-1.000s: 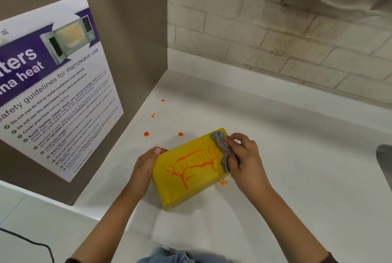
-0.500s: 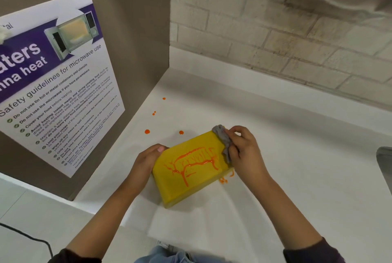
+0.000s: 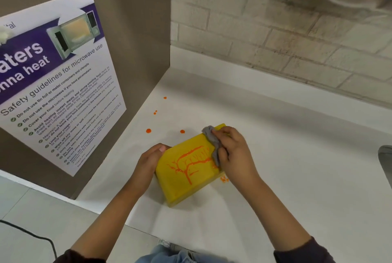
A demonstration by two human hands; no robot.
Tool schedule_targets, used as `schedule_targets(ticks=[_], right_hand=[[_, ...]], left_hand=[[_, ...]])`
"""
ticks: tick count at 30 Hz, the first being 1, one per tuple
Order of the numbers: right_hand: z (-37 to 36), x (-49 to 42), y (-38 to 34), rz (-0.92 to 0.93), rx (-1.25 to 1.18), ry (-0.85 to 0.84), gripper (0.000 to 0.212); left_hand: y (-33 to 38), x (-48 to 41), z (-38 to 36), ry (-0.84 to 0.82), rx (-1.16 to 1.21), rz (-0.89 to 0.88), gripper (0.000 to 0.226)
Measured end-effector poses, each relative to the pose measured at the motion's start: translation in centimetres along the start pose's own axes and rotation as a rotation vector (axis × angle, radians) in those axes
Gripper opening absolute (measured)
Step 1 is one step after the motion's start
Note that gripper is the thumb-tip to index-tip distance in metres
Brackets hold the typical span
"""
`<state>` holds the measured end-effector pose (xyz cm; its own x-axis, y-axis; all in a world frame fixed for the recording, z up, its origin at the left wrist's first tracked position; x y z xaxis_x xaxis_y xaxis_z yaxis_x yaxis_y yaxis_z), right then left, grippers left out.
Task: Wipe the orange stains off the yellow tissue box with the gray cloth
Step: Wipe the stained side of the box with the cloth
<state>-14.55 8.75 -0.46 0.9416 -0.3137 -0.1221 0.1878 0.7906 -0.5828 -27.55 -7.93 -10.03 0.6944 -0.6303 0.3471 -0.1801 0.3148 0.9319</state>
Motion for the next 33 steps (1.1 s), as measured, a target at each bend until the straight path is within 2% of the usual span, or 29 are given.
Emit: schedule_targets(ticks=[3, 5, 8, 11, 17, 23, 27, 30, 33], right_hand=[[-0.9, 1.5, -1.3, 0.124, -0.035, -0.105, 0.039], [-0.3, 2.2, -0.9, 0.142, -0.022, -0.131, 0.040], [0.6, 1.6, 0.6, 0.029, -0.005, -0.032, 0.039], [-0.3, 0.8, -0.2, -0.012, -0.016, 0.044, 0.041], [-1.3, 2.5, -1.7, 0.151, -0.019, -0.095, 0.038], [-0.2, 1.1, -0.2, 0.000, 0.054, 0.034, 0.037], [-1.7, 1.4, -2.0, 0.089, 0.015, -0.048, 0.042], [-1.2, 2.2, -1.6, 0.176, 0.024, -0.129, 0.035], [0.2, 1.9, -0.2, 0.091, -0.003, -0.050, 0.031]], left_hand=[[0.1, 0.0, -0.2, -0.009, -0.012, -0.002, 0.035], [0.0, 0.1, -0.1, -0.037, 0.005, -0.010, 0.038], [-0.1, 0.6, -0.1, -0.119, 0.038, -0.056, 0.034], [0.0, 0.6, 0.0, -0.118, 0.039, -0.050, 0.036], [0.1, -0.2, 0.2, -0.040, -0.021, 0.057, 0.042], [0.0, 0.3, 0.0, -0.051, 0.040, -0.003, 0.044], [0.4, 0.1, -0.2, -0.039, 0.036, 0.011, 0.045], [0.1, 0.1, -0.2, -0.058, 0.017, 0.006, 0.042], [-0.1, 0.5, -0.2, -0.110, 0.037, -0.035, 0.039]])
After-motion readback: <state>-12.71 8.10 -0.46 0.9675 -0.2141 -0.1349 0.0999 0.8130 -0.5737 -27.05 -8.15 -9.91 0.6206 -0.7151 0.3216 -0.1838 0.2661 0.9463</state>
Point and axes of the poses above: each hand's wrist, its own x-axis away from the middle knuckle, its own z-axis out of the back of the hand, y = z × x, the point moved 4 cm from there along -x, towards the middle knuckle, and after that the axes turned 11 degrees about -y, right-handed, at the moved point
